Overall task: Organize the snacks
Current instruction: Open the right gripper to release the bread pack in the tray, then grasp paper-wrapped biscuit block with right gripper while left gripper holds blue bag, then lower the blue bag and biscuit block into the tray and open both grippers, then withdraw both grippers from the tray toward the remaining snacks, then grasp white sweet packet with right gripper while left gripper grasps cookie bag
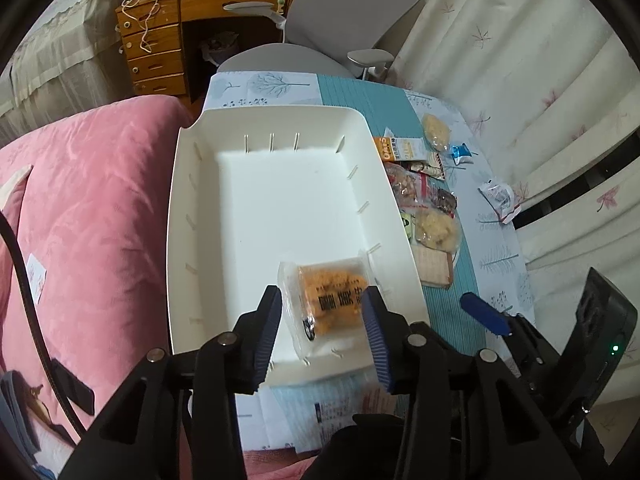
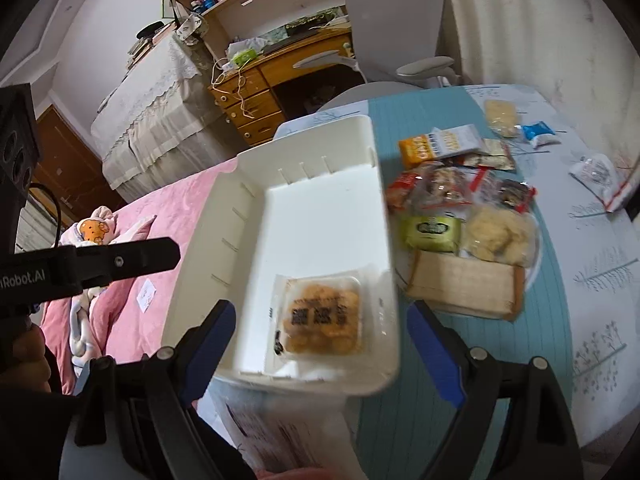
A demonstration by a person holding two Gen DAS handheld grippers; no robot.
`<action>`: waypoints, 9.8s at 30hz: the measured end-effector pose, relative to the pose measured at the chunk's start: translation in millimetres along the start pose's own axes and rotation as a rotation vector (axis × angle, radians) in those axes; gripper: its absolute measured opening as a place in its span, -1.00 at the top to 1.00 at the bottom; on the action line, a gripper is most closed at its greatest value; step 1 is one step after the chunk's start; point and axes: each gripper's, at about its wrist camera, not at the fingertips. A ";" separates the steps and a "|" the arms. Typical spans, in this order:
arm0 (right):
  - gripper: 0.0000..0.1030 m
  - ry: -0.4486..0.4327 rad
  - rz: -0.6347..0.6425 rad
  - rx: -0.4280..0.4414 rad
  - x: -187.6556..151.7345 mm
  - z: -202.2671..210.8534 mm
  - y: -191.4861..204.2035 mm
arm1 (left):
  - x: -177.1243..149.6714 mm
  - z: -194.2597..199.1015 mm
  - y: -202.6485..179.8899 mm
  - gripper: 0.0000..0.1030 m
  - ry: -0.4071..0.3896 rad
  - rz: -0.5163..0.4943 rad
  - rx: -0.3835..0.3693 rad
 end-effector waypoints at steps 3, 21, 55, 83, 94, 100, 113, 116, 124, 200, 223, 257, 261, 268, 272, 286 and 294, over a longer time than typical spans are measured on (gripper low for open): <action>-0.71 -0.006 0.021 -0.035 -6.6 10.2 -6.3 | -12.5 2.6 -7.9 0.07 -0.008 0.012 0.029; -0.71 0.016 0.220 -0.001 -33.1 56.2 -72.6 | -102.9 4.6 -60.1 -0.28 -0.080 0.260 0.137; -0.71 0.048 0.607 -0.056 -6.4 -38.9 -109.8 | -154.6 -114.8 10.3 -0.99 0.050 0.488 0.091; -0.71 0.124 0.903 -0.007 -1.7 -129.7 -76.3 | -139.6 -168.9 8.2 -0.99 -0.021 0.416 0.336; -0.24 0.184 0.814 0.016 7.7 -138.1 -72.8 | -150.3 -157.4 4.2 -0.79 -0.039 0.410 0.331; -0.17 0.223 0.779 -0.012 7.9 -137.2 -72.0 | -150.0 -155.1 2.9 -0.76 -0.022 0.418 0.321; -0.12 0.313 0.642 -0.133 -7.3 -109.2 -96.1 | -161.3 -133.0 -20.6 -0.74 -0.023 0.398 0.274; -0.11 0.356 0.580 -0.156 -6.6 -102.1 -104.7 | -161.3 -120.2 -24.5 -0.74 -0.036 0.374 0.280; -0.08 0.415 0.403 -0.133 1.1 -81.3 -125.0 | -162.9 -75.5 -43.7 -0.74 -0.076 0.323 0.280; -0.28 0.019 -0.191 -0.099 44.4 9.6 22.5 | 59.0 -19.3 76.8 -0.89 0.065 -0.104 -0.018; -0.34 -0.029 -0.098 -0.196 34.4 50.7 -87.7 | 35.8 -53.3 -22.6 -0.89 0.061 -0.012 -0.021; -0.37 -0.059 0.203 -0.294 83.4 22.6 -271.2 | 47.6 -200.8 -165.4 -0.89 0.097 0.166 0.071; -0.37 -0.056 0.216 -0.296 88.8 5.7 -285.5 | 54.9 -220.5 -167.3 -0.89 0.102 0.182 0.102; -0.37 -0.091 0.269 -0.315 96.4 -25.2 -300.1 | 66.8 -240.9 -161.1 -0.89 0.063 0.220 0.150; -0.37 -0.123 0.318 -0.343 100.2 -44.7 -303.7 | 69.6 -252.9 -158.1 -0.89 0.038 0.252 0.149; -0.37 -0.127 0.320 -0.376 110.7 -113.4 -325.5 | 74.9 -285.7 -145.4 -0.89 0.000 0.280 0.172; -0.37 -0.121 0.344 -0.400 110.9 -133.4 -327.9 | 76.5 -308.9 -139.9 -0.80 0.020 0.288 0.164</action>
Point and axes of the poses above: each gripper's, at about its wrist camera, not at the fingertips, and z roughly against the way its jaws point, y to its left, x to its top, and after that the axes turned 12 degrees about -x, right-handed
